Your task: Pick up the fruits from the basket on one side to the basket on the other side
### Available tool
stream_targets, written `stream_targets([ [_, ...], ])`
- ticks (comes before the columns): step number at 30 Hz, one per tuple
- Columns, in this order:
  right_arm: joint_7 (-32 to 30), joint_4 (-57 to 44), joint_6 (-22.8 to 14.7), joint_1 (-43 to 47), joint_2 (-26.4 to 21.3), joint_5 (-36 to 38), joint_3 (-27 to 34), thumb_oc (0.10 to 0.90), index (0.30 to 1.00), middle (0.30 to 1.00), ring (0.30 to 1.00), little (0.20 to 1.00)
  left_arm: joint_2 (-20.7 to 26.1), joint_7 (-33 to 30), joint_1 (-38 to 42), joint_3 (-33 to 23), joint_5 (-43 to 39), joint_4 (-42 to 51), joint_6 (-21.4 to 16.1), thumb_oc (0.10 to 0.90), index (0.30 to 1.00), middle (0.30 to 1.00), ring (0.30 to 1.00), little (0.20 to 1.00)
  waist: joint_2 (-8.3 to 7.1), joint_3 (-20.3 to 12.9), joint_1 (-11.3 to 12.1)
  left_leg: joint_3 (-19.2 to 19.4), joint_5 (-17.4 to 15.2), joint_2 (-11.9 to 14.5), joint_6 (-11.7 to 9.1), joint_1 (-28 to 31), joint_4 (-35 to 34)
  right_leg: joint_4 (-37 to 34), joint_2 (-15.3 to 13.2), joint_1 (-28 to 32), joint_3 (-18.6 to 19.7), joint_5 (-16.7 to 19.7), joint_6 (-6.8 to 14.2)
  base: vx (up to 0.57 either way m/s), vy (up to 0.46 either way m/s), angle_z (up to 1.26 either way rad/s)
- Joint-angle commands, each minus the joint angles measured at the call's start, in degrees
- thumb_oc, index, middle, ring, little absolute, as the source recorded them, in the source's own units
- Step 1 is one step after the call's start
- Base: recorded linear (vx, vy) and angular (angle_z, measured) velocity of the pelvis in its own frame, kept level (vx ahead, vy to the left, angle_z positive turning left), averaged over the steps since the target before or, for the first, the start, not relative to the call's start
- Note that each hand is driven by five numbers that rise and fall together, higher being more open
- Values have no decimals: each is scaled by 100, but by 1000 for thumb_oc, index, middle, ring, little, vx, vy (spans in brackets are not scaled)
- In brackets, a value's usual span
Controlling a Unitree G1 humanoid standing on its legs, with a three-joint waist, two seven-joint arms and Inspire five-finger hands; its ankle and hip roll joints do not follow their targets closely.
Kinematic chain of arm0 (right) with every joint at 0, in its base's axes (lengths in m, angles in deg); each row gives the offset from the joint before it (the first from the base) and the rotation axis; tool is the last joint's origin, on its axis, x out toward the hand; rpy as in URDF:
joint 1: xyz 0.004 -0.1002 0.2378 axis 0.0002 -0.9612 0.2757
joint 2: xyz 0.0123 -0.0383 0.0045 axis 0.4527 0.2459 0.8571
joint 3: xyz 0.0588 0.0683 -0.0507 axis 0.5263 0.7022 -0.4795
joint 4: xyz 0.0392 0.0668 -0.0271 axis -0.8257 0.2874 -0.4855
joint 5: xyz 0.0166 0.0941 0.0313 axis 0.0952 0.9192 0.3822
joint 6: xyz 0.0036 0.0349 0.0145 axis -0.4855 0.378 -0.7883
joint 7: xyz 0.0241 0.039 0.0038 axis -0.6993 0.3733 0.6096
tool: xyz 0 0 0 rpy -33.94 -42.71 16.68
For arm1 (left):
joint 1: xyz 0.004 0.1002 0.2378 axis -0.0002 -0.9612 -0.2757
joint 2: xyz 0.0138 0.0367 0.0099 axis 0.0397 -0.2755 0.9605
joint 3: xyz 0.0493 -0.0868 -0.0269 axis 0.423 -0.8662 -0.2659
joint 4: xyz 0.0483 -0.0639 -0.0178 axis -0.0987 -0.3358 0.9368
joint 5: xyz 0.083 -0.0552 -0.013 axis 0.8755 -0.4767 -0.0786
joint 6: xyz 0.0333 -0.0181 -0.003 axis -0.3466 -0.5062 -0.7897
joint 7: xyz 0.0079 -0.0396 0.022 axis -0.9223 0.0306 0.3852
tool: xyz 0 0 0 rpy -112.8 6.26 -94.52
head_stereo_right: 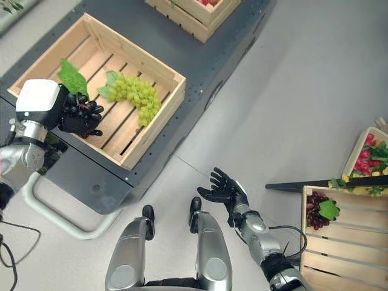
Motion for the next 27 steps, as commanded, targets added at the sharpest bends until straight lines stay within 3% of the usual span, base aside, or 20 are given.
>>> stream_targets([
  [1,-110,-626,-184,-372,-163,-265,325,800,900,900,900,900,-120,-248,12,-958,-975,494,-209,400,300,300,300,300,467,-610,34,95,-62,-324,220,497,-534,-277,-294,669,-87,-175,192,79,-23,3],
  [5,-55,-785,-236,-507,-17,-462,214,800,900,900,900,900,-429,-141,-292,-1403,-1522,710,-245,400,300,300,300,300,522,-889,46,75,-1,-357,202,900,-917,-670,-293,1088,-148,-105,226,70,-54,5],
  [11,100,-1023,-269,-536,98,-741,-33,800,900,900,900,900,-828,8,-474,-1648,-2097,869,-314,400,300,300,300,300,584,-1424,65,0,111,-377,131,1477,-1532,-1386,-205,1769,-249,-27,245,81,-67,5],
  [18,256,-1389,-338,-312,86,-799,-286,800,900,900,900,900,-1268,511,-538,-1535,-2628,1153,-135,400,300,300,300,300,630,-1903,110,-145,329,-387,40,1996,-2254,-2068,-81,2291,-294,184,270,42,-79,6],
  [27,535,-1517,-303,362,76,-589,-467,800,900,900,900,900,-1554,1177,-236,-1238,-2863,1605,-75,400,300,300,300,300,679,-2213,239,-321,681,-389,-63,2331,-3048,-2864,30,2688,-456,544,310,-19,-84,5],
])
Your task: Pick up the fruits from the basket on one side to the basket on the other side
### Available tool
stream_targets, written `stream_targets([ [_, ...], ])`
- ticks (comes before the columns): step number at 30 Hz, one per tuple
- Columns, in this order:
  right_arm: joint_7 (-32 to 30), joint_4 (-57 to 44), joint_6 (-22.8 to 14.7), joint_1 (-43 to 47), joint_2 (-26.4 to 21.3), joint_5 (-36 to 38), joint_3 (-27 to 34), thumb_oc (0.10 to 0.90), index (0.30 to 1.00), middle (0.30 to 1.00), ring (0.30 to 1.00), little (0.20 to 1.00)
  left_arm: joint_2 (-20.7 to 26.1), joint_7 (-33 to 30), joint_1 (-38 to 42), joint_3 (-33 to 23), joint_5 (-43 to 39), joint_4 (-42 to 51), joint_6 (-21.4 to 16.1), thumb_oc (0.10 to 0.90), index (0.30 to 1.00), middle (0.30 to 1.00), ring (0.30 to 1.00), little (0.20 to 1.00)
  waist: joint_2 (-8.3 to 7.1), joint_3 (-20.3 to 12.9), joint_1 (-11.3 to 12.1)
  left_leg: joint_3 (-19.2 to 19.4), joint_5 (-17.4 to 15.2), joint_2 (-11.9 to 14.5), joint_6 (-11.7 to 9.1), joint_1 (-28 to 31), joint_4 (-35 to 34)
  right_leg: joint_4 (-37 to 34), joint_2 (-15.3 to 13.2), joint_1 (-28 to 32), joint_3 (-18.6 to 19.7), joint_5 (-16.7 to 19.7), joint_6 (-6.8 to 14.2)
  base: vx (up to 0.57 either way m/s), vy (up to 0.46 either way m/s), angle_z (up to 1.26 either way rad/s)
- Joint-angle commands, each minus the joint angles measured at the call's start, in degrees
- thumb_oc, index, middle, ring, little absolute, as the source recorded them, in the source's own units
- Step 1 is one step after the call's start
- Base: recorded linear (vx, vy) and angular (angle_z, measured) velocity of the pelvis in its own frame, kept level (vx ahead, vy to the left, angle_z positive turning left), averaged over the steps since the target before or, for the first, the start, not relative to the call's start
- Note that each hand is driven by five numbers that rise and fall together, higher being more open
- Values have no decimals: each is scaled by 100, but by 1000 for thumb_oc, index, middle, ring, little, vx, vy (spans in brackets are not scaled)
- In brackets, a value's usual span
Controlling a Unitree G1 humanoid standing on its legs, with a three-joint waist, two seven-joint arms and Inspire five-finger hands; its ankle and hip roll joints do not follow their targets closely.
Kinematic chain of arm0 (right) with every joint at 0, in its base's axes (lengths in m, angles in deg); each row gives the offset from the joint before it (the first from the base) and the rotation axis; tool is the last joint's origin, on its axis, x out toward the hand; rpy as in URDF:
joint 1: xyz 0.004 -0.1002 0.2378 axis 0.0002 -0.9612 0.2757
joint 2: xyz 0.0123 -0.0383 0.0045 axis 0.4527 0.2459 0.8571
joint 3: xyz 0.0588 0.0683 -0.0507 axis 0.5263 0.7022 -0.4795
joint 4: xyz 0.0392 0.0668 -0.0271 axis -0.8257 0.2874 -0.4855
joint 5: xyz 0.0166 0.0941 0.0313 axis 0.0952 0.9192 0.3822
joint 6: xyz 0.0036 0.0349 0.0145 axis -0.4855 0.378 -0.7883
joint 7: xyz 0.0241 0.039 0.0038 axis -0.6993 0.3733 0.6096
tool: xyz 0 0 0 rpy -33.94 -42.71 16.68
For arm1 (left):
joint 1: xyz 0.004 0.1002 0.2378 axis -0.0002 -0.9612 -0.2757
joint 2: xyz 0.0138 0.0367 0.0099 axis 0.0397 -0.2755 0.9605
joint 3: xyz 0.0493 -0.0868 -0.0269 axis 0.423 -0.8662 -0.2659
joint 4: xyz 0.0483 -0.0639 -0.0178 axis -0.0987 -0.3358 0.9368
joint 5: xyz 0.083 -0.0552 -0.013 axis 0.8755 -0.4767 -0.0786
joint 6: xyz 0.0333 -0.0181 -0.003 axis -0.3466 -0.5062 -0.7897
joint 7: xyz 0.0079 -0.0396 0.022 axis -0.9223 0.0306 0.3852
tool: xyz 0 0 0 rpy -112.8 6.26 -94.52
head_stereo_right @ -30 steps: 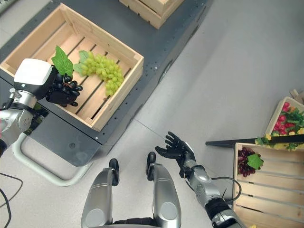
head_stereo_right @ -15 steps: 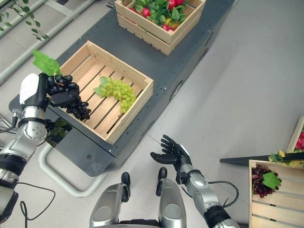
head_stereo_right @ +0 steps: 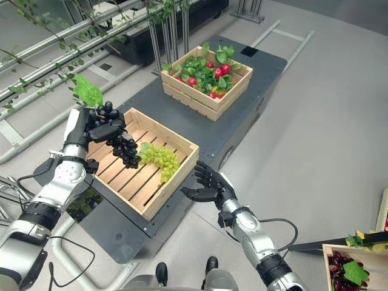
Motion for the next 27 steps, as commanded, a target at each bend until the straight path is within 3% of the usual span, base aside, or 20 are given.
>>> stream_targets([
  [1,396,-415,-387,463,58,165,-163,800,900,900,900,900,208,157,727,73,-237,389,-366,400,300,300,300,300,114,-726,171,-192,-238,-296,12,-207,-52,105,-299,101,-76,-233,119,-36,-100,10],
  [13,-4,-565,52,1605,128,637,-413,800,900,900,900,900,173,928,1466,807,-346,737,-8,400,300,300,300,300,134,-970,317,-314,-156,-241,-42,-217,-116,-45,-248,317,-277,-280,44,-24,-61,7],
  [27,-417,-66,292,2254,892,1436,-615,800,900,900,900,900,-326,1110,2063,1251,-680,1130,109,400,300,300,300,300,177,-1092,441,-427,-174,-252,-41,-185,-116,-45,-257,385,-291,-334,17,0,0,0],
])
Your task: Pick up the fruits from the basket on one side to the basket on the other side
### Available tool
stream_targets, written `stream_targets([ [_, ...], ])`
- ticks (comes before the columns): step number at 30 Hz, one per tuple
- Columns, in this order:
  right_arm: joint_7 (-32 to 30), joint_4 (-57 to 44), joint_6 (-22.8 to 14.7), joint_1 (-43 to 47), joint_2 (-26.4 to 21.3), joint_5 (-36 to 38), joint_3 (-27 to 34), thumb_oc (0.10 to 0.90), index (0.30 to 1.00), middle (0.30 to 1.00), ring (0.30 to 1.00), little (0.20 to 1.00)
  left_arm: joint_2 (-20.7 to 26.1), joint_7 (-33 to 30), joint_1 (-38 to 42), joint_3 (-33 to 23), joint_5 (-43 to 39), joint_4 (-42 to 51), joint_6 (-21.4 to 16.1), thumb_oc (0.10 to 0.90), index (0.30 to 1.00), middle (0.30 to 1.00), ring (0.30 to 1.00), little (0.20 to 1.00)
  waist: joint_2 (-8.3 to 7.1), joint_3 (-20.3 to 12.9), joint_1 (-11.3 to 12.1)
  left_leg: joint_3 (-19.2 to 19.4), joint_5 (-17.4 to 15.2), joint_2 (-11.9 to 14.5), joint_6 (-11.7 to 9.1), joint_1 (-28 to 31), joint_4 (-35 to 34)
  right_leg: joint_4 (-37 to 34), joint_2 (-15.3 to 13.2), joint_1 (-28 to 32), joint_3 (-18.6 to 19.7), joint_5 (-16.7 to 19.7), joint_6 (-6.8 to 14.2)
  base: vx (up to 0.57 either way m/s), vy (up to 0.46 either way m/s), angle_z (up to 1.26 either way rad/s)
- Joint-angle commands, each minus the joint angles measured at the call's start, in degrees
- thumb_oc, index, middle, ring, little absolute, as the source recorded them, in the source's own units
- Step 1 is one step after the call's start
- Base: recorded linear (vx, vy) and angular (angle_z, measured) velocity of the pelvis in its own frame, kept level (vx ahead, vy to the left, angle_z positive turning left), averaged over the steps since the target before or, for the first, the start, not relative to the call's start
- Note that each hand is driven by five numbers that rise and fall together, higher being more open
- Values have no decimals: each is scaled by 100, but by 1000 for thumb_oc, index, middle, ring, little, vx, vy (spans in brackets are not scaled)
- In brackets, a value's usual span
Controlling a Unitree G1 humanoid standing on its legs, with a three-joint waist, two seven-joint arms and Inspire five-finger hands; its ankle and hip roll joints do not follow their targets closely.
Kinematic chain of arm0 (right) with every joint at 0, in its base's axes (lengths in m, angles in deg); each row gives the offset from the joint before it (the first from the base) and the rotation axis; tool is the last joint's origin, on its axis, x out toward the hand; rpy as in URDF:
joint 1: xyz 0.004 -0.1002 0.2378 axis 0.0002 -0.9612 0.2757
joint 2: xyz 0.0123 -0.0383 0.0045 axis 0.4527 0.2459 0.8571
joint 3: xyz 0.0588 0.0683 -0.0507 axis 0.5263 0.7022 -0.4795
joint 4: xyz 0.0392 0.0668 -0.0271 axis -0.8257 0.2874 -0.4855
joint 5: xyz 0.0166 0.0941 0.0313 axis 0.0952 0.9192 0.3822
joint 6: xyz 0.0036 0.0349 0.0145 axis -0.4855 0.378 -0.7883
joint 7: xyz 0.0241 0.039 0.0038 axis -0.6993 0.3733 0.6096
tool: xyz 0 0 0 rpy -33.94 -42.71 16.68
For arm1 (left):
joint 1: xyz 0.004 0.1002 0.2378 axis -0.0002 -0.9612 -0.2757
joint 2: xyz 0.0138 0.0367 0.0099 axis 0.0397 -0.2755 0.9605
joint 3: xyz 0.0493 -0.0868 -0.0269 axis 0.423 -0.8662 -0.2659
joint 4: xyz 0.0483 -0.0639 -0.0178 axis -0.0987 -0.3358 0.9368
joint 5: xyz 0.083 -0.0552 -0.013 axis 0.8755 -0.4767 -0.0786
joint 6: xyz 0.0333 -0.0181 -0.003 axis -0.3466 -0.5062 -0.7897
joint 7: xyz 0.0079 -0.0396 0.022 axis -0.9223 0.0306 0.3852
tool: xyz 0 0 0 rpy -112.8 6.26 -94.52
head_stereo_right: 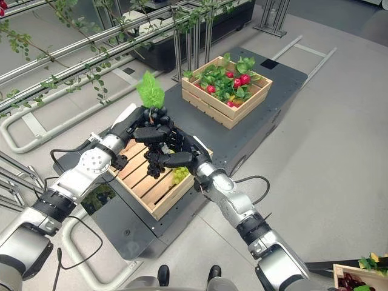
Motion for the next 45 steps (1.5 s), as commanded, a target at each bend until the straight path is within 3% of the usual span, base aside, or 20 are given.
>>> stream_targets([
  [1,-17,176,-309,466,387,483,-197,800,900,900,900,900,-230,-243,1326,102,-530,123,-391,400,300,300,300,300,142,-1021,156,-242,-313,-212,-56,-238,2,6,-224,274,-103,-376,2,0,0,0],
  [21,-188,489,-403,868,832,1563,-209,800,900,900,900,900,-741,70,1518,174,-1137,644,-212,400,300,300,300,300,80,-1078,280,-362,-320,-202,-61,-249,2,6,-216,289,-126,-429,-36,0,-1,1],
  [29,-379,539,-1213,1029,942,1774,-6,800,900,900,900,900,-854,10,1395,185,-975,337,-10,400,300,300,300,300,91,-1079,288,-347,-318,-200,-46,-239,2,6,-213,291,-120,-426,-42,0,0,0],
  [36,-269,345,-1708,919,935,2041,232,800,900,900,900,900,-876,-49,1145,58,-918,-131,-39,400,300,300,300,300,109,-1077,263,-316,-320,-194,-36,-232,2,6,-215,279,-95,-422,-32,0,0,0],
  [37,-211,311,-1829,911,946,2130,275,576,564,564,564,564,-878,-58,1099,26,-918,-306,-102,400,300,300,300,300,114,-1080,257,-310,-323,-193,-33,-229,2,6,-215,278,-88,-423,-33,0,0,0],
  [38,-179,300,-1900,902,957,2166,282,521,481,481,481,481,-881,-85,1087,22,-930,-357,-100,400,300,300,300,300,116,-1084,256,-308,-324,-193,-32,-228,2,6,-215,278,-85,-425,-33,0,0,0],
  [39,-132,301,-1970,901,967,2204,300,400,300,300,300,300,-882,-93,1072,7,-926,-434,-127,400,300,300,300,300,120,-1083,254,-306,-326,-192,-32,-223,2,6,-215,279,-86,-424,-31,0,0,0],
  [45,-35,347,-2049,896,1013,2286,357,400,300,300,300,300,-903,-315,1049,-89,-822,-988,-225,400,300,300,300,300,134,-1091,232,-272,-323,-185,-31,-221,2,6,-222,273,-80,-424,-24,0,0,0],
])
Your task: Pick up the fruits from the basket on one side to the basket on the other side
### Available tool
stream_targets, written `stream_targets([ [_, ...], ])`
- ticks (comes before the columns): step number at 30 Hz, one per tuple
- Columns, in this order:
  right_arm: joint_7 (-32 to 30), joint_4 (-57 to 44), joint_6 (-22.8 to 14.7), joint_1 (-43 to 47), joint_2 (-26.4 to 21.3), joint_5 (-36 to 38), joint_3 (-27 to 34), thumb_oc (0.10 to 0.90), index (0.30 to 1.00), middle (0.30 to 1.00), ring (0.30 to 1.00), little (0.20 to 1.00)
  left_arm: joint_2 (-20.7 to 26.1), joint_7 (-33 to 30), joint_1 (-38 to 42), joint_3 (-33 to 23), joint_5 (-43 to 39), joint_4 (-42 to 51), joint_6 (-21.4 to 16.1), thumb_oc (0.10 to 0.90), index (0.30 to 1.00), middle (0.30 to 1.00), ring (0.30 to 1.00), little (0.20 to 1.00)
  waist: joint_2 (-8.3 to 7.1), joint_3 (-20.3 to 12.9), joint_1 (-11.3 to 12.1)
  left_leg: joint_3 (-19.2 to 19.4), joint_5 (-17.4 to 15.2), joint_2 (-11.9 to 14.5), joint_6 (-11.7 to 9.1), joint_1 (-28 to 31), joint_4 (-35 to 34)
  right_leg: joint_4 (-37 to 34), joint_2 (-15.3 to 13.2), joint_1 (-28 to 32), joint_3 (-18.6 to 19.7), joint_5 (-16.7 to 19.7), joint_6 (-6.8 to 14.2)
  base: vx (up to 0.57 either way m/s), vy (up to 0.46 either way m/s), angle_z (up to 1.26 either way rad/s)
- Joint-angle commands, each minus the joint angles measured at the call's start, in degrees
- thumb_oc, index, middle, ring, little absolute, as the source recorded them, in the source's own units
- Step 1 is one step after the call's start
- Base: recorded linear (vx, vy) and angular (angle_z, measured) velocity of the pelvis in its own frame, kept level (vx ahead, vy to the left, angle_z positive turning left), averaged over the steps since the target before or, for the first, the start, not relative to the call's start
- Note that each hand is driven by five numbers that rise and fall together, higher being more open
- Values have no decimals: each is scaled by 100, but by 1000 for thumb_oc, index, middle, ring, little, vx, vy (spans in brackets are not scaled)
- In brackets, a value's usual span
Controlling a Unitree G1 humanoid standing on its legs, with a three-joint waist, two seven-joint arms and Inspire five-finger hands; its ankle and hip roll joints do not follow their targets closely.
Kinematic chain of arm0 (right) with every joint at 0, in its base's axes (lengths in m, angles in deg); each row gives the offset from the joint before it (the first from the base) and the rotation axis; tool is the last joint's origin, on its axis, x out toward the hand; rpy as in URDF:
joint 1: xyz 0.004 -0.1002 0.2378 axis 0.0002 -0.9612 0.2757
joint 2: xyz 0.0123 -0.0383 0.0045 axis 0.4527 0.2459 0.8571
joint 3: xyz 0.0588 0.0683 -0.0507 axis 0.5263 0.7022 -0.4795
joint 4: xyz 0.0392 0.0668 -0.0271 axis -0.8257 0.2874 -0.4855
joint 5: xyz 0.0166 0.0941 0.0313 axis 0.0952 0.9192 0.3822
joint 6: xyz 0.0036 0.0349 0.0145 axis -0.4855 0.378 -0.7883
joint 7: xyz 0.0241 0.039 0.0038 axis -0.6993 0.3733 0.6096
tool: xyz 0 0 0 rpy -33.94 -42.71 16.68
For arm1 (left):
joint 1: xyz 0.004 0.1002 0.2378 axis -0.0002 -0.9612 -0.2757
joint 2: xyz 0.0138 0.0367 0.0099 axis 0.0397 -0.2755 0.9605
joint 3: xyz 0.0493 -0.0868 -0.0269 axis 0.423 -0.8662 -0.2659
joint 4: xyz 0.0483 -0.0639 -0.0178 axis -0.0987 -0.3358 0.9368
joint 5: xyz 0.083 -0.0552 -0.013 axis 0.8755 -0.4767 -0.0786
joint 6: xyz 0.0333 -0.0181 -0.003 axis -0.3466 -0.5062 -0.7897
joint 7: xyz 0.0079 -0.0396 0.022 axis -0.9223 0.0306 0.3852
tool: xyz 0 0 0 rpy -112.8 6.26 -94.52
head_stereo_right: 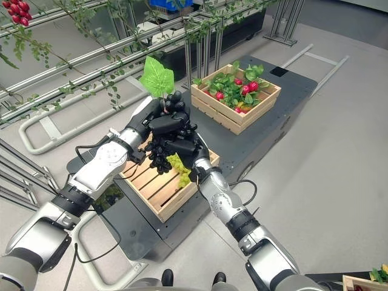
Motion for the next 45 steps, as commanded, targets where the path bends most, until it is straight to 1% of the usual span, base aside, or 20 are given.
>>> stream_targets([
  [1,522,-364,-1076,638,597,190,463,400,300,300,300,300,11,-382,817,-90,52,-1172,-413,400,300,300,300,300,-87,-874,-10,-161,-339,-171,-27,-222,-14,7,-214,222,-47,-423,-25,0,0,0],
  [2,535,-338,-1064,638,582,224,467,400,300,300,300,300,33,-486,838,-120,106,-1244,-382,400,300,300,300,300,-88,-876,-13,-153,-338,-168,-30,-223,-14,7,-214,221,-48,-424,-27,0,0,0],
  [3,554,-320,-1059,636,576,241,465,400,300,300,300,300,41,-578,851,-125,155,-1300,-393,449,373,373,373,373,-86,-875,-16,-151,-339,-167,-31,-222,-14,7,-213,221,-47,-424,-27,0,0,0],
  [4,571,-284,-1044,634,571,268,462,400,300,300,300,300,48,-686,872,-125,208,-1407,-428,800,900,900,900,900,-86,-875,-17,-159,-341,-169,-31,-220,-14,7,-211,224,-48,-428,-29,0,0,0],
  [6,571,-267,-1015,636,564,285,463,400,300,300,300,300,57,-771,887,-133,215,-1460,-442,800,900,900,900,900,-88,-874,-18,-158,-341,-168,-33,-218,-14,7,-211,228,-57,-431,-30,0,0,0],
  [11,563,-204,-958,578,544,340,504,400,300,300,300,300,33,-1272,833,-261,188,-1440,-618,800,900,900,900,900,-105,-867,-13,-187,-345,-165,-43,-215,-14,7,-211,232,-63,-434,-34,0,0,0],
  [14,584,-157,-917,503,550,295,497,400,300,300,300,300,-9,-1386,830,-323,195,-1411,-655,800,900,900,900,900,-120,-864,-15,-189,-343,-162,-41,-222,-14,7,-211,228,-67,-436,-37,0,0,0],
  [19,538,-130,-841,469,517,256,520,400,300,300,300,300,-29,-1429,833,-346,268,-1315,-617,800,900,900,900,900,-130,-855,-21,-194,-346,-162,-43,-223,-14,7,-208,228,-62,-440,-44,0,0,0],
  [22,523,-91,-814,471,476,237,551,400,300,300,300,300,-2,-1415,851,-329,465,-1312,-562,800,900,900,900,900,-136,-852,-28,-191,-359,-163,-42,-217,-14,7,-205,225,-53,-444,-49,0,0,0],
  [25,556,-43,-820,421,454,212,562,400,300,300,300,300,83,-1362,854,-283,699,-1338,-503,800,900,900,900,900,-136,-853,-35,-172,-364,-162,-44,-212,-14,7,-207,227,-38,-448,-44,0,0,0],
  [29,597,-13,-792,310,342,172,613,400,300,300,300,300,328,-1174,826,-189,952,-1398,-446,800,900,900,900,900,-133,-850,-56,-136,-376,-155,-47,-203,-14,7,-206,222,-22,-438,-32,0,0,0],
  [31,577,12,-786,247,262,215,652,400,300,300,300,300,443,-1188,790,-174,1294,-1429,-394,800,900,900,900,900,-127,-856,-67,-118,-378,-152,-53,-206,-14,7,-204,218,-11,-437,-28,0,0,0],
  [32,592,51,-792,195,199,304,684,400,300,300,300,300,588,-1237,780,-105,1592,-1456,-374,800,900,900,900,900,-116,-853,-82,-105,-377,-153,-54,-208,-14,7,-202,211,7,-427,-23,0,0,0],
  [33,594,60,-792,180,181,332,698,400,300,300,300,300,632,-1250,778,-84,1690,-1467,-366,800,900,900,900,900,-115,-853,-86,-103,-378,-154,-54,-210,-14,7,-201,208,12,-425,-22,0,0,0],
  [34,619,91,-788,146,107,409,735,400,300,300,300,300,789,-1290,799,-5,1915,-1532,-367,800,900,900,900,900,-111,-852,-101,-86,-381,-150,-57,-214,-14,7,-205,195,22,-417,-15,0,0,0],
  [39,717,144,-740,-12,-22,458,775,400,300,300,300,300,1099,-1484,826,126,2473,-1604,-364,800,900,900,900,900,-108,-852,-129,-58,-387,-151,-60,-216,-14,7,-205,181,45,-404,-3,0,0,0],
  [43,835,246,-676,-225,-110,537,806,400,300,300,300,300,1331,-1932,840,218,3258,-1572,-454,800,900,900,900,900,-113,-872,-151,-28,-381,-150,-65,-213,-14,7,-208,178,44,-391,5,0,0,0],
  [45,902,287,-643,-312,-162,633,835,400,300,300,300,300,1443,-2200,867,246,3432,-1517,-522,800,900,900,900,900,-117,-879,-157,-19,-383,-149,-66,-215,-14,7,-208,171,36,-389,7,0,0,0],
])
